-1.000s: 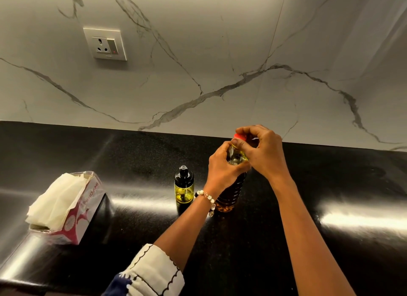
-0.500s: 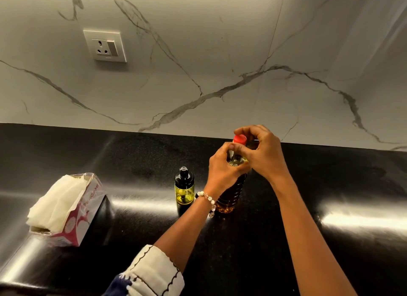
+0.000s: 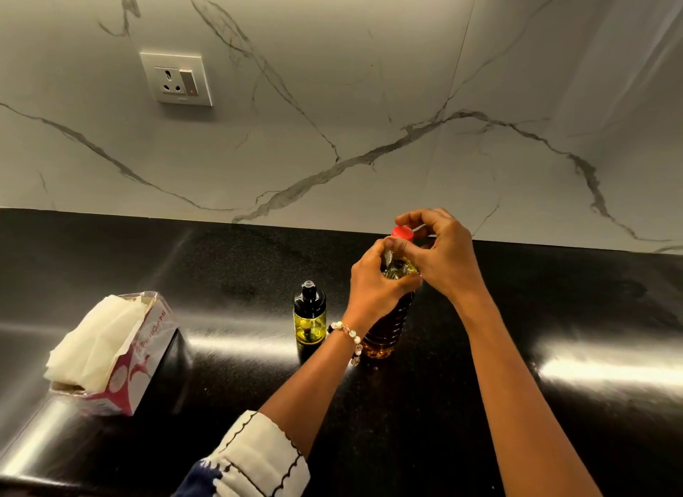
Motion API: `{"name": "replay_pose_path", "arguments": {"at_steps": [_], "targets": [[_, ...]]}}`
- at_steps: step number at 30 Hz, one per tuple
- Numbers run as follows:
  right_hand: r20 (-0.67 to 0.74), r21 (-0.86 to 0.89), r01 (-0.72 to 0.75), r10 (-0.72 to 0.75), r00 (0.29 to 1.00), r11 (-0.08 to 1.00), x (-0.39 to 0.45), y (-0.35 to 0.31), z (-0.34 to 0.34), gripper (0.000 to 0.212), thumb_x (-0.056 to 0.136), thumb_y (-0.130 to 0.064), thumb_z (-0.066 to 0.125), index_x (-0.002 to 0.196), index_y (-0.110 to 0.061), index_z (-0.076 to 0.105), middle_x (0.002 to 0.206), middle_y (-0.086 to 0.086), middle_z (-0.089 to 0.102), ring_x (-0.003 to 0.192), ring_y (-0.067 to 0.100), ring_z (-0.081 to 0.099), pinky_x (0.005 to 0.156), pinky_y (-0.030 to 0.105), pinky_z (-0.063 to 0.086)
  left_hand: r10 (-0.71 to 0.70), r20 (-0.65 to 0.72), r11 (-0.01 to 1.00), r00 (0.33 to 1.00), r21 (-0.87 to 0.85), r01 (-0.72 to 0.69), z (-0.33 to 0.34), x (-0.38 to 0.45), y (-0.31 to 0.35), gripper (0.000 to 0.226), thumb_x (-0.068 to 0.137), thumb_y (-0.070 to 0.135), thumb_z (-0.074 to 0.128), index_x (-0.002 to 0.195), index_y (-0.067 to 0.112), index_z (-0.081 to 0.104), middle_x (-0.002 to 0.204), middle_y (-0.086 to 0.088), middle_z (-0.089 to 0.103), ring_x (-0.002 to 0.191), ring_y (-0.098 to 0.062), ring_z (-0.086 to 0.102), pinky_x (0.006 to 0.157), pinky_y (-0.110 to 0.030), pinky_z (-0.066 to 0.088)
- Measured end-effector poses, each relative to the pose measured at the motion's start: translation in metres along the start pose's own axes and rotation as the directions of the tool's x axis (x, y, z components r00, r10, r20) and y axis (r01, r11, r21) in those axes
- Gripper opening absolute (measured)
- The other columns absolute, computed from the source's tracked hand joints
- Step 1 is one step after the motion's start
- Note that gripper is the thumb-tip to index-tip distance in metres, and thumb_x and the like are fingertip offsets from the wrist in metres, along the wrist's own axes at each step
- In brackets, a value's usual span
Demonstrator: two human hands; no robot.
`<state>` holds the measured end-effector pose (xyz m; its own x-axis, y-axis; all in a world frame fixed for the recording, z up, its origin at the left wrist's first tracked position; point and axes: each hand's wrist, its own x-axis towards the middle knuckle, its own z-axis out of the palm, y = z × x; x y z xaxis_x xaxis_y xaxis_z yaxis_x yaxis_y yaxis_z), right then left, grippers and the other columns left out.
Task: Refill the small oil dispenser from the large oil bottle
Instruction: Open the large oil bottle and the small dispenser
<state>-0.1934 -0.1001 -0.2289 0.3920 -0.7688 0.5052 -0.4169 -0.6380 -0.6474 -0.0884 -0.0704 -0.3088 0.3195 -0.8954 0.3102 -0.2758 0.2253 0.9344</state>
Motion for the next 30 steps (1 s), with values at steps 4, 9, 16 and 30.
{"name": "replay_pose_path", "arguments": {"at_steps": [4, 9, 16, 30], "targets": [[-0.009, 0.012, 0.006, -0.006, 1.0, 1.0, -0.001, -0.002, 0.0, 0.021, 0.081, -0.014, 0.074, 0.101, -0.01, 0.068, 0.101, 0.002, 0.066, 0.083, 0.005, 0.059, 0.072, 0.004, 0.046, 0.002, -0.006, 1.0, 1.0, 0.018, -0.002, 0.0, 0.001, -0.001, 0.052, 0.07, 0.025, 0.082, 0.114, 0.03, 0.056, 0.102, 0.005, 0.067, 0.095, -0.008, 0.064, 0.086, -0.035, 0.056], [0.162, 0.121, -0.053, 0.033, 0.986, 0.991, 0.0, -0.002, -0.008, 0.022, 0.089, -0.007, 0.064, 0.109, -0.014, 0.067, 0.111, -0.001, 0.068, 0.105, 0.009, 0.061, 0.091, 0.024, 0.052, -0.004, 0.002, 1.0, 1.0, 0.018, 0.004, -0.001, 0.001, -0.001, 0.047, 0.07, 0.025, 0.081, 0.109, 0.026, 0.057, 0.098, 0.005, 0.067, 0.091, -0.009, 0.065, 0.083, -0.036, 0.056], [-0.001, 0.026, -0.013, 0.013, 1.0, 1.0, -0.001, -0.001, 0.0, 0.032, 0.078, -0.026, 0.077, 0.102, -0.009, 0.067, 0.098, 0.002, 0.065, 0.084, 0.011, 0.061, 0.07, 0.009, 0.047, 0.012, -0.011, 1.0, 1.0, -0.004, -0.012, -0.001, -0.002, 0.004, 0.057, 0.071, 0.022, 0.082, 0.107, 0.051, 0.05, 0.106, 0.009, 0.066, 0.1, -0.005, 0.062, 0.087, -0.023, 0.052], [0.069, 0.734, -0.263, 0.316, 0.946, 0.626, -0.006, 0.005, -0.011, 0.018, 0.092, -0.005, 0.056, 0.101, -0.017, 0.066, 0.104, 0.007, 0.069, 0.1, 0.02, 0.066, 0.086, 0.032, 0.054, -0.03, -0.013, 0.997, 0.999, 0.073, 0.031, -0.001, -0.001, 0.006, 0.04, 0.07, 0.024, 0.082, 0.102, 0.024, 0.058, 0.091, 0.006, 0.065, 0.083, -0.006, 0.062, 0.075, -0.021, 0.051]]}}
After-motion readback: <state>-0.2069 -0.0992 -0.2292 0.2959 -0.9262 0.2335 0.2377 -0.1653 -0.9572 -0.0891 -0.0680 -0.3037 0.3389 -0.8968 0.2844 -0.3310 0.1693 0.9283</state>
